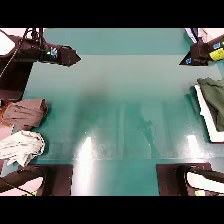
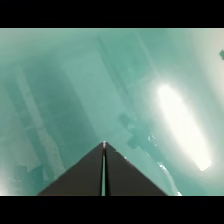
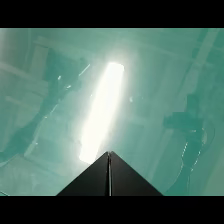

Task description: Fold the shirts.

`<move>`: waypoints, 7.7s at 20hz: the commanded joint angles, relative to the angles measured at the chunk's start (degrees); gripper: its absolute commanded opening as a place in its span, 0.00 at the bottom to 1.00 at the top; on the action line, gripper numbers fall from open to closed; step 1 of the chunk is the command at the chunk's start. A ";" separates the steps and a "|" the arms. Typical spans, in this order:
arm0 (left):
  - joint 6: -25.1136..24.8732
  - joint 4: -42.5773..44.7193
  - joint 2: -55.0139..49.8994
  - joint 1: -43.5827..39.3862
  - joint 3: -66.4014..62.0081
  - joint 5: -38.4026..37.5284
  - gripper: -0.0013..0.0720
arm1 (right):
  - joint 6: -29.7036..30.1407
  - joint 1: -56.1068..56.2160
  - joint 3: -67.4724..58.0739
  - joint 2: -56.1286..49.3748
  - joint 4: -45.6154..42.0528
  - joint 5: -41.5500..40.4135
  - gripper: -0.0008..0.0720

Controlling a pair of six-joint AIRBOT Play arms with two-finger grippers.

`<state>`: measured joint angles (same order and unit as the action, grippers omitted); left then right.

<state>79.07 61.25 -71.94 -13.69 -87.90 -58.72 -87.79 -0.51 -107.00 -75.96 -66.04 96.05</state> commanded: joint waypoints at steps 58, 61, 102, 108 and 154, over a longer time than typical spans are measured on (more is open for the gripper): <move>-25.29 5.35 3.56 -14.27 -16.24 -16.87 0.05 | 0.00 -0.42 -0.04 1.46 0.09 -1.95 0.04; -25.27 5.16 -5.16 -16.68 -16.24 -17.09 0.05 | 0.00 -0.42 -0.04 3.02 0.09 -3.80 0.04; -9.42 -12.35 -3.48 -1.81 26.16 -6.71 0.05 | 1.42 5.18 21.88 4.35 2.05 -12.00 0.52; -9.46 -11.85 0.81 -1.29 24.41 -7.82 0.05 | 5.33 11.34 39.21 -1.62 11.47 -37.51 0.67; -1.31 15.43 16.06 -1.27 -34.29 -19.39 0.05 | 6.88 -1.62 3.28 31.63 1.16 -33.68 0.03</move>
<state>76.79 76.95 -59.29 -14.98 -119.57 -79.83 -80.88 -2.17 -97.93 -46.57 -63.31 61.49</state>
